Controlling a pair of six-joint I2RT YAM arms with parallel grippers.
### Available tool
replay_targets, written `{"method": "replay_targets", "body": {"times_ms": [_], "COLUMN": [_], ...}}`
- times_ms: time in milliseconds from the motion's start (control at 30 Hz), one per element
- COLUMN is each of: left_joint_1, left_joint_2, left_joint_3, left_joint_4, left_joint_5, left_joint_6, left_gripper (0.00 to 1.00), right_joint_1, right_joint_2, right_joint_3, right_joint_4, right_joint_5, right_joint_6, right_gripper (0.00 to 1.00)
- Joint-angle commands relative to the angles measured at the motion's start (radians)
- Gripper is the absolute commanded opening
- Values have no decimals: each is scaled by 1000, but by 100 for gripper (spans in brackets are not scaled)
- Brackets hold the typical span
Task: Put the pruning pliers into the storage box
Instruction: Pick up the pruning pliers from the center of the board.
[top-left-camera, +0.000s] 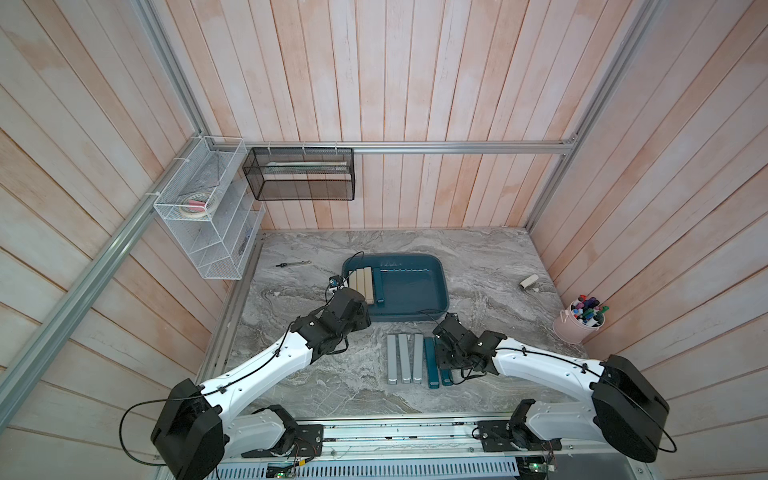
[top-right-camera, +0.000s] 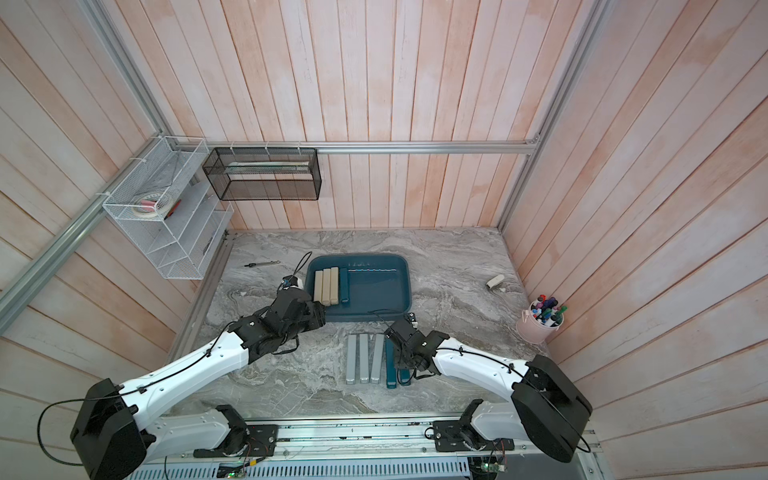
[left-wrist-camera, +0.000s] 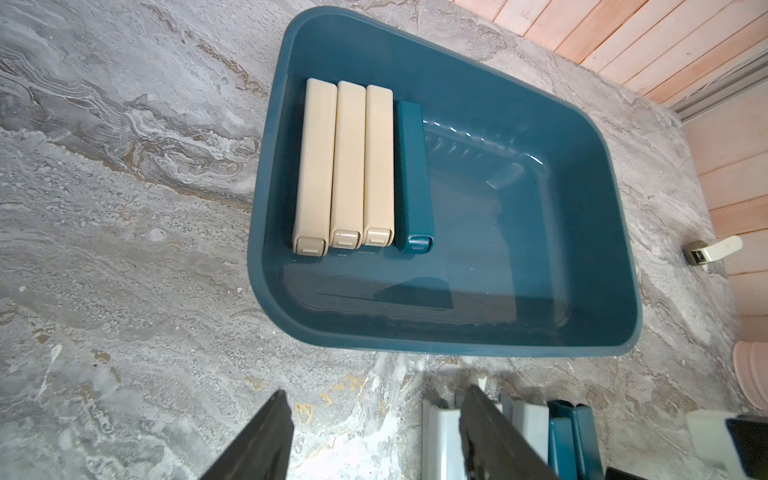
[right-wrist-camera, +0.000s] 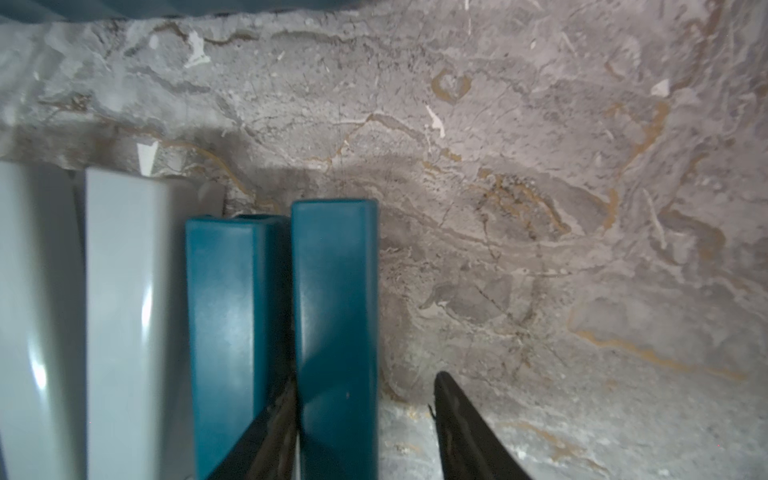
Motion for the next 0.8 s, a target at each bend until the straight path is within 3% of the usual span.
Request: {"method": "replay_targets", "body": {"times_ms": [0, 767], "left_joint_1": [2, 4], "left_joint_2": [-5, 30], "left_joint_3": [21, 18], "left_joint_4": [-1, 20], "left_joint_5": [7, 3], "left_joint_6": [-1, 1], "left_gripper": [67, 68], "right_joint_1": [2, -79], "right_joint_2": [23, 64], "right_joint_3": [-3, -3], "right_joint_4": [14, 72], "right_joint_5": [26, -46], "right_joint_6": [-1, -61], "right_gripper": [51, 26]}}
